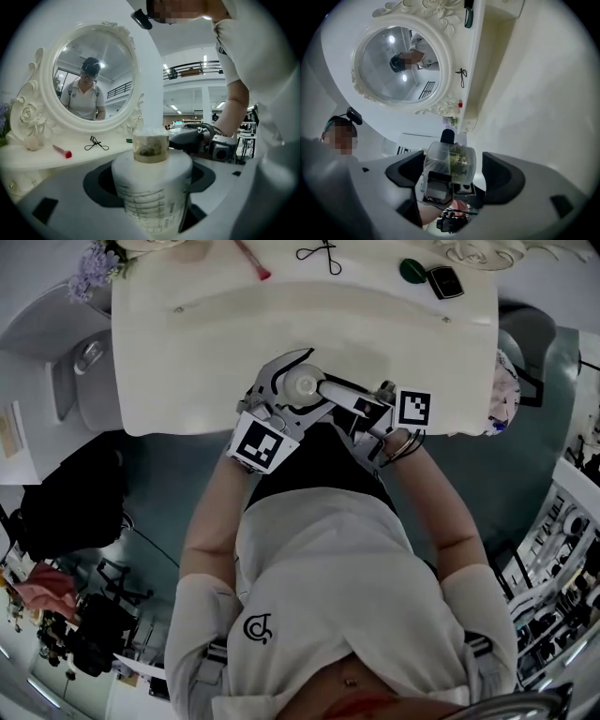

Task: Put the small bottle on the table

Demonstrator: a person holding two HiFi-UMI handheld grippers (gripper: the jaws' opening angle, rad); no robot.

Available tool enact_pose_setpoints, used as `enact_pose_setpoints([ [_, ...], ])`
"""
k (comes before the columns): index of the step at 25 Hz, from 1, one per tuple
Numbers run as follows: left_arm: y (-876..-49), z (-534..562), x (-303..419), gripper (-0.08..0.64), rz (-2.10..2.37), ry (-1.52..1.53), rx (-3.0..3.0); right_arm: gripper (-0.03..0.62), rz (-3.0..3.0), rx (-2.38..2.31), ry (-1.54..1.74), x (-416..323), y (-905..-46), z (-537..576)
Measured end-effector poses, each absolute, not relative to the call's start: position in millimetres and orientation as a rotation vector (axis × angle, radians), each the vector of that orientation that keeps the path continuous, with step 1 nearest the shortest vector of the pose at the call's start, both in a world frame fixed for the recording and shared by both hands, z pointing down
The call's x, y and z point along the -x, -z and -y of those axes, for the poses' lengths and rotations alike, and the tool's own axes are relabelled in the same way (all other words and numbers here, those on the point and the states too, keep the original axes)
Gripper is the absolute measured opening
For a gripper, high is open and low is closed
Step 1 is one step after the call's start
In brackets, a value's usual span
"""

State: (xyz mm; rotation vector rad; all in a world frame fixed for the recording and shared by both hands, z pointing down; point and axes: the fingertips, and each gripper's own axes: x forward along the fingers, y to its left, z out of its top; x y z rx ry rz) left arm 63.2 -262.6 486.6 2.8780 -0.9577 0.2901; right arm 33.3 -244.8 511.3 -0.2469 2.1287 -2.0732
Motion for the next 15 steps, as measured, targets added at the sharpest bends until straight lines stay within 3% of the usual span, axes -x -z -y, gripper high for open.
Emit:
enact_pose_setpoints([
  [6, -528, 271, -69, 0.354, 1.02, -0.323, -2.785, 0.32, -2.2, 0.394, 2.07, -49, -539, 255],
  [10, -552, 272, -74, 0.354, 0.987, -0.428, -2.768, 0.222, -2.179, 0.423, 2.087, -56, -549, 259],
  [15, -568, 273, -81, 0.356, 0.907, -0.493, -2.736, 0.219, -2.11, 0.45, 2.141, -62, -562, 260],
])
